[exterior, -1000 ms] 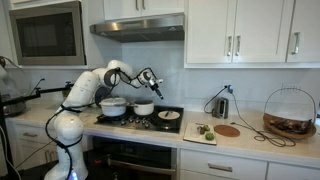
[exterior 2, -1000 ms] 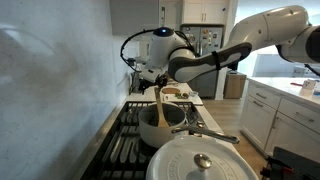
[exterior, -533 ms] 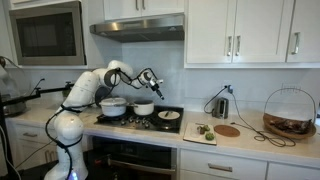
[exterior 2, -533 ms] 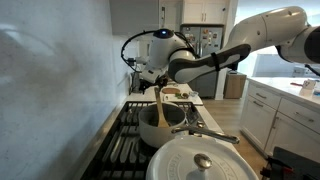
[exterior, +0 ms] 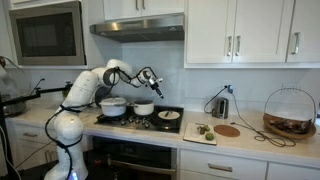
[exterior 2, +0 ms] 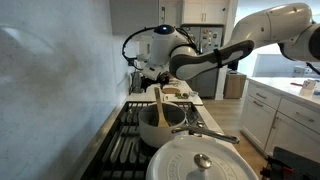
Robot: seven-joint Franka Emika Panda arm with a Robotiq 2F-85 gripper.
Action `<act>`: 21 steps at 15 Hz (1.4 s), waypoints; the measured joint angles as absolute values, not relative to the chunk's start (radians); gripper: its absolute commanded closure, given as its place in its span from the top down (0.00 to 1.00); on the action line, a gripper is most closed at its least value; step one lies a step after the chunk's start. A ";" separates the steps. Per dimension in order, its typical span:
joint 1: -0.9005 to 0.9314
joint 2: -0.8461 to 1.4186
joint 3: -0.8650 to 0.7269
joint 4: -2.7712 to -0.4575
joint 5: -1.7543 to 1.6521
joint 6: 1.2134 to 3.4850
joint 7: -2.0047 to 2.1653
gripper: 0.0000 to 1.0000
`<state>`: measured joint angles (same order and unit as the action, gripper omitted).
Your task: Remove the wooden spatula from the chopping board, place the spatula in the open grey pot on the right side of the stove, stir the contents of the pot with the spatula, remove the spatula from the pot and put it on the chopping board
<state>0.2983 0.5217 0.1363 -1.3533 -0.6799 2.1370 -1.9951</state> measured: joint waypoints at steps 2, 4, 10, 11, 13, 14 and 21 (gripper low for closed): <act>0.298 0.506 0.142 -1.363 -0.673 2.075 -1.995 1.00; 0.298 0.486 0.151 -1.377 -0.658 2.011 -1.996 1.00; 0.298 0.451 0.175 -1.395 -0.587 1.935 -1.997 0.80; 0.298 0.447 0.176 -1.400 -0.579 1.935 -1.997 0.72; 0.298 0.443 0.177 -1.405 -0.566 1.935 -1.997 0.58; 0.298 0.442 0.177 -1.407 -0.564 1.935 -1.997 0.49; 0.298 0.442 0.177 -1.411 -0.564 1.935 -1.997 0.56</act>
